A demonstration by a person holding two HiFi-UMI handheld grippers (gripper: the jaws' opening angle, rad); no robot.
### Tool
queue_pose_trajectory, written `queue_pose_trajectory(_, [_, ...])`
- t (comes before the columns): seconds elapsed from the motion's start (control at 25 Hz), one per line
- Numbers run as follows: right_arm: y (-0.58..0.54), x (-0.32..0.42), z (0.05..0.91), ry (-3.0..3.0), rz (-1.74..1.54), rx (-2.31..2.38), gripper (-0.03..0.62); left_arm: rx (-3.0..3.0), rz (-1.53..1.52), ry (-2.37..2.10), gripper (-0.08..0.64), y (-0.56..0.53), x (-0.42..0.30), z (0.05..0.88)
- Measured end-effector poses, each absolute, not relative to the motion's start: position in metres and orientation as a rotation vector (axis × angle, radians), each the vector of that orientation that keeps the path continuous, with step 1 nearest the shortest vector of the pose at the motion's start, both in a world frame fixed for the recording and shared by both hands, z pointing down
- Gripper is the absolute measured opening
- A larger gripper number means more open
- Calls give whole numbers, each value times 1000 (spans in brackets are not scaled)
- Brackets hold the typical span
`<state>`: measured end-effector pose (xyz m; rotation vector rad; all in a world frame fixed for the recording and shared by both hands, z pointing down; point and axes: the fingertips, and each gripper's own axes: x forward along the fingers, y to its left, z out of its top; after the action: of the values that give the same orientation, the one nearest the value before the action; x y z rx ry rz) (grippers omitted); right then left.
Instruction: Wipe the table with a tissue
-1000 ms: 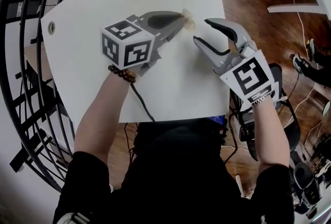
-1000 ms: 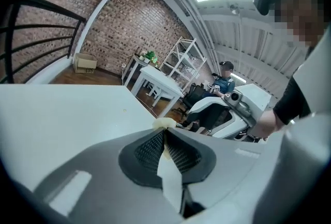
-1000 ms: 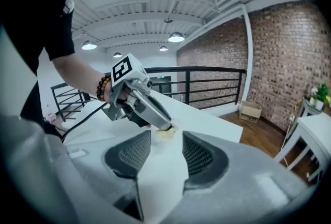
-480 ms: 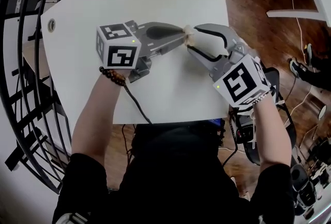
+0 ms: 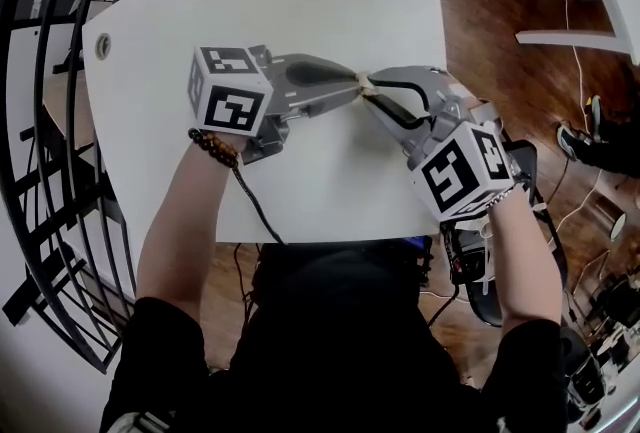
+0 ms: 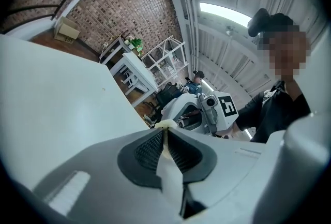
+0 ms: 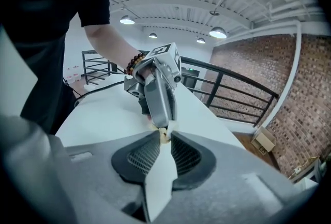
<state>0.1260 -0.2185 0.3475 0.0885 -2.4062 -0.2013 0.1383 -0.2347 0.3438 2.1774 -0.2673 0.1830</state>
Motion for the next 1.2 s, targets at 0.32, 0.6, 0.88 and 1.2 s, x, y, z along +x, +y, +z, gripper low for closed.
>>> queue_pose_trajectory(0.32, [-234,136,351,-2371,-173,177,44,2169,198,-387,181,-243,125,350])
queue_pose_trajectory(0.6, [-245,156,374,-2295,-138,250,43,2163,184,-508,169,-250,91,353])
queue_pose_trajectory(0.88, [-257,190,398,-2177,-119,306,43,2167,194,-592,153,-255,76,358])
queue_pose_trajectory(1.2, [-260,199,420,-2090,-105,293,43,2197,220,-658,129,-258,68,356])
